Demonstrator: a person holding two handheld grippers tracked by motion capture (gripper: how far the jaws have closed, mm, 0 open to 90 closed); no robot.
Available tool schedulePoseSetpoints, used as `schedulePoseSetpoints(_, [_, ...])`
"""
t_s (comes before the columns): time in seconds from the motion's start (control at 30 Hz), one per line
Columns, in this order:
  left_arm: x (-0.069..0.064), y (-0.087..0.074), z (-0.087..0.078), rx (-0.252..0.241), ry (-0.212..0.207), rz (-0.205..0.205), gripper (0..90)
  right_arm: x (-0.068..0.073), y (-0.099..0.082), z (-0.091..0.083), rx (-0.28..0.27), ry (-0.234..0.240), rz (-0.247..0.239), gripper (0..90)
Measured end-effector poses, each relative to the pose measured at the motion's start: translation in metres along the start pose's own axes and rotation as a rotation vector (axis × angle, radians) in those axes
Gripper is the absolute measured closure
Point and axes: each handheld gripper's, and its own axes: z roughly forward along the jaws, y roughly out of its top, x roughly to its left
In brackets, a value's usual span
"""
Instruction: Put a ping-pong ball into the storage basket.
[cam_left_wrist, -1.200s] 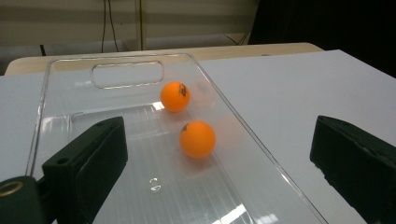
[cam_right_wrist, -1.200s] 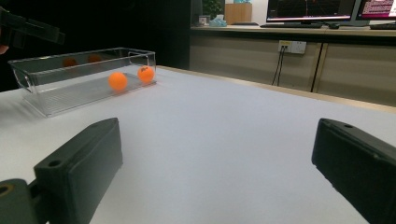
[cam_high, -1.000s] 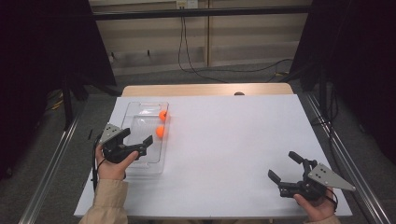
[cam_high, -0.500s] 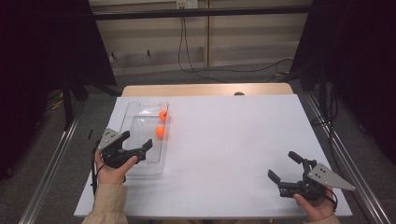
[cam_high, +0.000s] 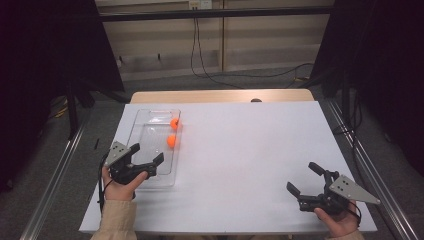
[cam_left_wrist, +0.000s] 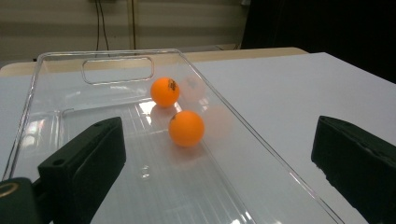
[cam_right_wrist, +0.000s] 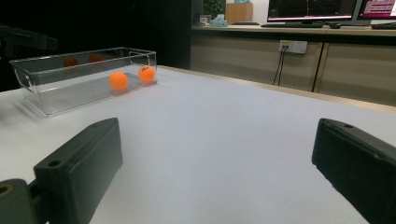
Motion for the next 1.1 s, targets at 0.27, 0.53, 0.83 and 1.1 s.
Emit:
schedulePoseSetpoints(0.27, [0.001, -0.003, -0.004, -0.002, 0.003, -0.001, 3.1, 0.0, 0.0, 0.0, -0.002, -0.002, 0.006, 1.2])
schedulePoseSetpoints(0.53, [0.001, -0.009, -0.005, -0.003, -0.002, 0.0, 2.9, 0.0, 0.0, 0.0, -0.001, 0.0, 0.0, 1.2])
schedulePoseSetpoints(0.83, [0.001, -0.013, -0.007, -0.012, -0.005, 0.009, 2.8, 0.0, 0.0, 0.0, 0.0, 0.002, -0.003, 1.2])
schedulePoseSetpoints(1.1, [0.002, -0.019, -0.011, -0.03, -0.006, 0.006, 2.4, 0.0, 0.0, 0.0, 0.0, 0.005, -0.003, 1.2])
